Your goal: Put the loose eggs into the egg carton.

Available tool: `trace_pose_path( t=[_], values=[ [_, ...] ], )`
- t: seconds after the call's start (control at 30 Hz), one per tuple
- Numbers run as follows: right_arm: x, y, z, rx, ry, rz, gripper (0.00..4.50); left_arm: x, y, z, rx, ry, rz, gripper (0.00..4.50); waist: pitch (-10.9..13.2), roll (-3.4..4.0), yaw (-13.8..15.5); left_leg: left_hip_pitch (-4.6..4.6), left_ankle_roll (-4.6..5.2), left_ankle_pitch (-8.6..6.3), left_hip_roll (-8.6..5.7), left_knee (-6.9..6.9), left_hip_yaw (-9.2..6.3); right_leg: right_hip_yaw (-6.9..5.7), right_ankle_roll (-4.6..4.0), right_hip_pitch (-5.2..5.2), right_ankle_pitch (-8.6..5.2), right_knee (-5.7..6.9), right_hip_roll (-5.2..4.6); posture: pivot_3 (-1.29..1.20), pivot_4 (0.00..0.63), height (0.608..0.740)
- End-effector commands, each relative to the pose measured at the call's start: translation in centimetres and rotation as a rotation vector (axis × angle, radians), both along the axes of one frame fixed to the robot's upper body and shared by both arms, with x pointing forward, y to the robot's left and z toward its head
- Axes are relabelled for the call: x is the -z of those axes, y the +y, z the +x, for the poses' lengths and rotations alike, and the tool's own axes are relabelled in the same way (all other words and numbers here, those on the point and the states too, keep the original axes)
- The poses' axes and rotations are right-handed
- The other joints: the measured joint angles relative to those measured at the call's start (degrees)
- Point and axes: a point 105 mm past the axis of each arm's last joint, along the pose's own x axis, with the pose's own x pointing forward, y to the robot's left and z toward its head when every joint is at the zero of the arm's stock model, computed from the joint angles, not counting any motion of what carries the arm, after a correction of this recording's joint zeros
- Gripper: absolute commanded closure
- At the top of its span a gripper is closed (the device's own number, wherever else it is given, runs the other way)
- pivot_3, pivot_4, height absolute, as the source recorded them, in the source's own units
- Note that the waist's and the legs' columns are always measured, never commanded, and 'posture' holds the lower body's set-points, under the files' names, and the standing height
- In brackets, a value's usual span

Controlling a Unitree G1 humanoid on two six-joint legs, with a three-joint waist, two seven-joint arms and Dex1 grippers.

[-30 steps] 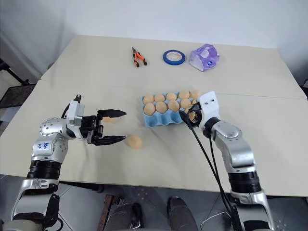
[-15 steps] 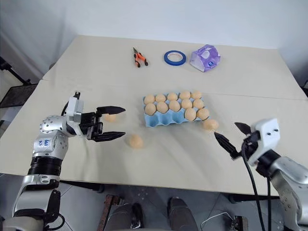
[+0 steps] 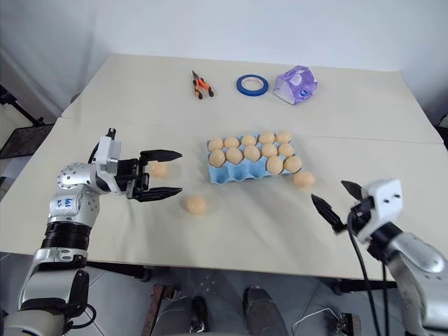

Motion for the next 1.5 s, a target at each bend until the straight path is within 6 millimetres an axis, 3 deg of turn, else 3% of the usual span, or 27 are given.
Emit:
trace_pose_path(
  t=[0.03,0.17,0.3,0.53,0.57,0.67,0.8,0.87,1.2,1.37,1.5],
  values=[
    [0.8,0.6,1.5,0.029,0.007,0.004,0.03,-1.0,0.3,0.0,-0.009,-0.045,-0.001,0.0,0.0,0.0,0.1,-0.01,0.01,0.03,0.0,-0.02,-0.01,0.02,-0.02,-0.01,-0.01,0.0,0.0,0.0,0.15,0.74],
    [1.7,1.5,3.3,0.027,0.017,0.017,0.03,-1.1,0.4,-0.1,-0.017,-0.051,0.0,0.0,0.0,0.01,0.3,-0.1,0.09,0.08,0.02,-0.05,-0.06,0.01,-0.04,-0.05,-0.04,-0.03,0.03,0.0,0.15,0.74],
    [2.6,1.2,5.2,0.076,0.011,-0.046,0.03,-1.2,0.7,-0.2,-0.029,-0.056,0.003,0.0,0.0,0.01,0.2,-0.11,0.1,0.06,0.01,-0.03,0.05,-0.09,-0.02,-0.08,-0.05,-0.04,0.04,0.0,0.15,0.74],
    [3.6,1.4,6.5,0.068,0.02,-0.076,0.03,-1.1,0.7,-0.4,-0.036,-0.057,0.001,0.0,0.0,0.01,0.1,-0.07,0.1,0.07,0.02,0.0,0.1,-0.13,0.01,-0.08,-0.03,0.01,0.05,0.0,0.15,0.74],
    [3.5,1.3,6.5,0.073,0.015,-0.071,0.2,-1.1,0.7,-0.4,-0.036,-0.057,0.001,0.0,0.0,0.01,0.1,-0.07,0.1,0.07,0.02,0.0,0.11,-0.13,0.01,-0.08,-0.03,0.02,0.06,0.0,0.15,0.74],
    [2.8,1.3,6.5,0.077,-0.013,-0.059,0.91,-1.0,0.6,-0.3,-0.038,-0.057,-0.001,0.0,0.0,0.01,0.1,-0.07,0.08,0.08,0.04,0.0,0.1,-0.13,0.01,-0.08,-0.03,0.02,0.07,0.0,0.15,0.74],
    [1.9,1.1,6.0,0.084,-0.046,-0.062,2.4,-0.9,0.5,-0.2,-0.038,-0.054,-0.006,0.0,0.0,0.02,0.1,-0.06,0.08,0.09,0.03,0.02,0.1,-0.13,0.02,-0.08,-0.03,0.05,0.06,0.0,0.15,0.74],
    [1.4,1.2,5.8,0.085,-0.06,-0.058,2.76,-0.9,0.4,-0.2,-0.037,-0.052,-0.009,0.0,0.0,0.02,0.1,-0.06,0.08,0.08,0.03,0.02,0.1,-0.13,0.02,-0.08,-0.03,0.05,0.06,0.0,0.15,0.74],
    [-1.8,2.3,2.6,0.059,-0.101,-0.09,2.85,-0.7,0.4,-0.6,-0.03,-0.048,-0.036,0.0,0.0,0.02,0.1,-0.07,0.06,0.08,0.04,0.0,0.08,-0.09,0.02,-0.08,-0.03,0.03,0.05,0.0,0.15,0.74],
    [-4.8,3.2,2.6,0.037,-0.155,-0.086,2.87,-0.7,0.3,0.0,-0.039,-0.044,-0.038,0.0,0.0,0.01,0.1,-0.05,0.06,0.09,0.02,0.02,0.07,-0.08,0.02,-0.07,-0.02,0.08,0.03,0.0,0.15,0.74],
    [-6.6,5.2,3.1,-0.04,-0.168,-0.082,2.87,-0.9,-0.1,0.3,-0.045,-0.05,-0.047,0.0,0.0,0.02,0.1,-0.05,0.08,0.1,0.04,0.01,0.01,-0.04,-0.01,-0.07,-0.02,0.08,0.02,0.0,0.15,0.74]
  ],
)
